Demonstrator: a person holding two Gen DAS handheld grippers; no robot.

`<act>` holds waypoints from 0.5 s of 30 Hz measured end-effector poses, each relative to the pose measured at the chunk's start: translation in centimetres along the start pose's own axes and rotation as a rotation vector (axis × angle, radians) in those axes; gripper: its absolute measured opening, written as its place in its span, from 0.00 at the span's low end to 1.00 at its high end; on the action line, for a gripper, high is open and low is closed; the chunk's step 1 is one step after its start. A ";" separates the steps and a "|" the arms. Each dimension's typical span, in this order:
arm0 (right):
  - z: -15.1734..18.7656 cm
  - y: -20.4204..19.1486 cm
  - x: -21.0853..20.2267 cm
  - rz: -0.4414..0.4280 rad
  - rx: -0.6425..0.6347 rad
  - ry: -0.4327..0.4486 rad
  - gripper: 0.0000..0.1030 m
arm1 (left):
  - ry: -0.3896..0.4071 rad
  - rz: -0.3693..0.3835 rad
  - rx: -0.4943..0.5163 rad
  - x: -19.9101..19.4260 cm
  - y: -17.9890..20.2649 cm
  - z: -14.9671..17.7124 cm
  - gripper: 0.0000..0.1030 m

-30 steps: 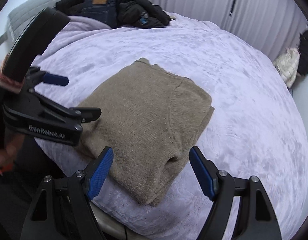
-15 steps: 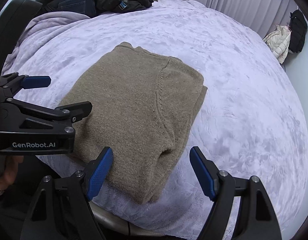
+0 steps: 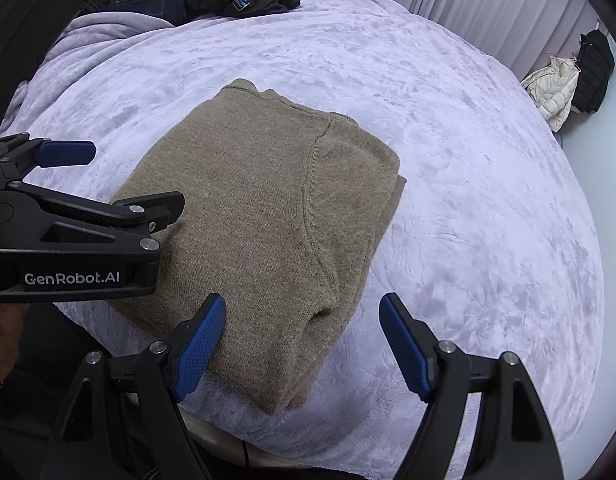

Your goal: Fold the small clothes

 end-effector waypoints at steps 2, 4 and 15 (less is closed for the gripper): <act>-0.1 0.0 0.0 0.002 -0.003 -0.001 0.79 | -0.001 0.001 -0.003 0.1 -0.1 -0.1 1.00; -0.2 0.0 0.1 0.006 -0.008 -0.003 0.79 | 0.000 -0.003 -0.004 0.3 -0.3 -0.2 1.00; -0.4 0.1 0.6 0.002 -0.003 -0.008 0.79 | 0.009 0.000 0.011 0.2 -0.3 -0.4 1.00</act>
Point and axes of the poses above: each gripper's, at about its wrist camera, not at the fingertips, and x roughly the way its jaws point, y to its right, z to its underside, the point moved 7 cm from there along x, roughly the way its jaws point, and after that the axes turned 12 degrees about y, right-handed, at the moved point
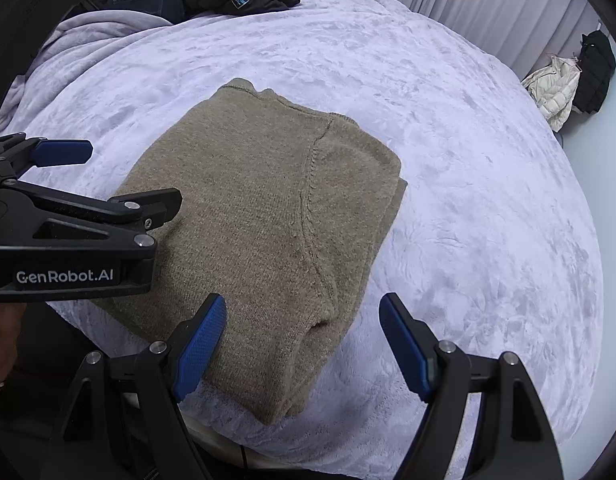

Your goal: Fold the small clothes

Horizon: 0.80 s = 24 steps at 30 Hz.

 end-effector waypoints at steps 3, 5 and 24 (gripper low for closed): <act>0.0 0.1 0.0 0.013 -0.011 0.005 0.79 | 0.014 -0.008 0.004 -0.3 0.2 -0.2 1.00; -0.1 0.1 0.0 0.009 -0.012 0.007 0.79 | 0.015 -0.016 0.002 -0.4 0.2 -0.2 1.00; -0.4 0.5 -0.2 -0.030 -0.007 0.047 0.79 | -0.007 -0.101 -0.008 -0.9 -0.7 0.0 1.00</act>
Point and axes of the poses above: each gripper's, at about its wrist camera, not at the fingertips, and x roughly the way its jaws point, y to its right, z to its underside, the point moved 7 cm from there along x, roughly the way its jaws point, and after that the axes turned 12 degrees about y, right-handed, at the moved point
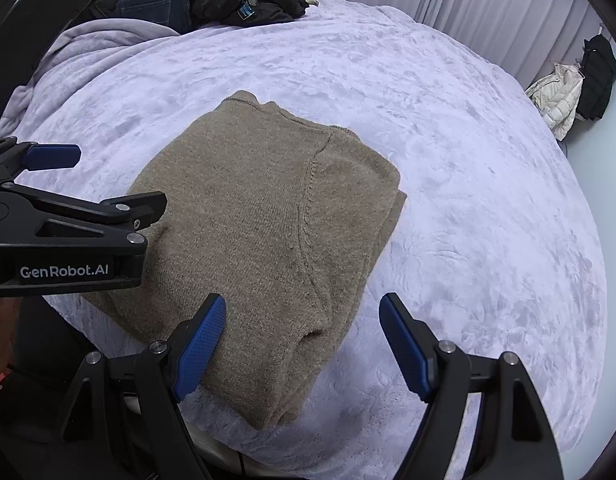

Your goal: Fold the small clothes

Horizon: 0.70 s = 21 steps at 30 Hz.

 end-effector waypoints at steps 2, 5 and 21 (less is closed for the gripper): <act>0.0 0.2 0.0 -0.003 0.001 0.002 0.79 | 0.003 0.000 0.004 -0.2 0.3 -0.1 1.00; 0.0 0.4 0.0 -0.013 0.003 0.009 0.79 | 0.004 -0.012 0.005 -0.2 0.6 -0.1 1.00; 0.0 1.0 0.0 -0.054 0.004 0.042 0.79 | -0.009 -0.022 0.022 -0.4 1.1 -0.2 1.00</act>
Point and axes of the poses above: each gripper's, at about its wrist camera, not at the fingertips, and x roughly the way its jaws point, y to its right, z to its underside, the point moved 7 cm from there along x, roughly the way its jaws point, and after that the axes turned 12 degrees about y, right-handed, at the moved point
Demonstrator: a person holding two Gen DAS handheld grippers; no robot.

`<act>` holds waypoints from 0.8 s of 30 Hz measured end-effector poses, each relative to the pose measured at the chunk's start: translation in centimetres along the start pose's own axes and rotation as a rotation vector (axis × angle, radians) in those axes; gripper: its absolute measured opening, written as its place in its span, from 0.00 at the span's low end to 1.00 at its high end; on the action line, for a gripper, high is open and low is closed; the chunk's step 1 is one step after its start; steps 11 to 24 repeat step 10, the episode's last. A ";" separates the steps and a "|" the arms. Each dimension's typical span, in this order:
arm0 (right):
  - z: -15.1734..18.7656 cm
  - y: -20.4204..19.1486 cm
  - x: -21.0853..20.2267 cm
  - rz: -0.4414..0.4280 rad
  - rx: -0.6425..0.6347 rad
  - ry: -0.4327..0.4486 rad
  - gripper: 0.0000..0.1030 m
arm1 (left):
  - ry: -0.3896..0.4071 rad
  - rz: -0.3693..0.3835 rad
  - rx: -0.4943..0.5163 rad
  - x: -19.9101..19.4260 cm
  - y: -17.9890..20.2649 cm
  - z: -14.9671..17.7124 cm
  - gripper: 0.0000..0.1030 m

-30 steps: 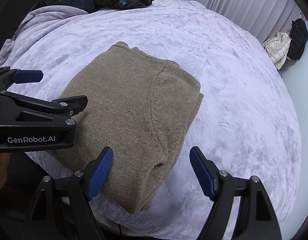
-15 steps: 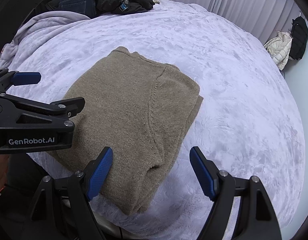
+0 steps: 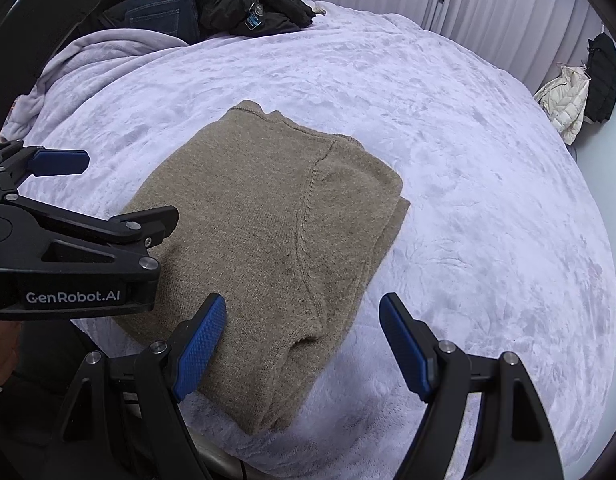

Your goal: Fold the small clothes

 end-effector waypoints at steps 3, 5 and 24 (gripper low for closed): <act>0.1 0.2 0.0 -0.002 0.005 0.003 0.79 | -0.003 -0.001 0.010 0.1 0.4 0.0 1.00; 0.2 0.4 0.0 -0.003 0.009 0.006 0.79 | -0.005 0.000 0.014 0.1 0.7 0.0 1.00; 0.6 1.2 0.0 -0.005 0.024 0.006 0.79 | -0.001 0.006 0.021 -0.1 1.5 0.0 1.00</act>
Point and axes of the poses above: each gripper's, at about its wrist camera, not at the fingertips, and x roughly the way its jaws point, y to its right, z to its underside, the point moved 7 cm from there along x, roughly the way its jaws point, and after that the axes turned 12 degrees about y, right-handed, at the moved point
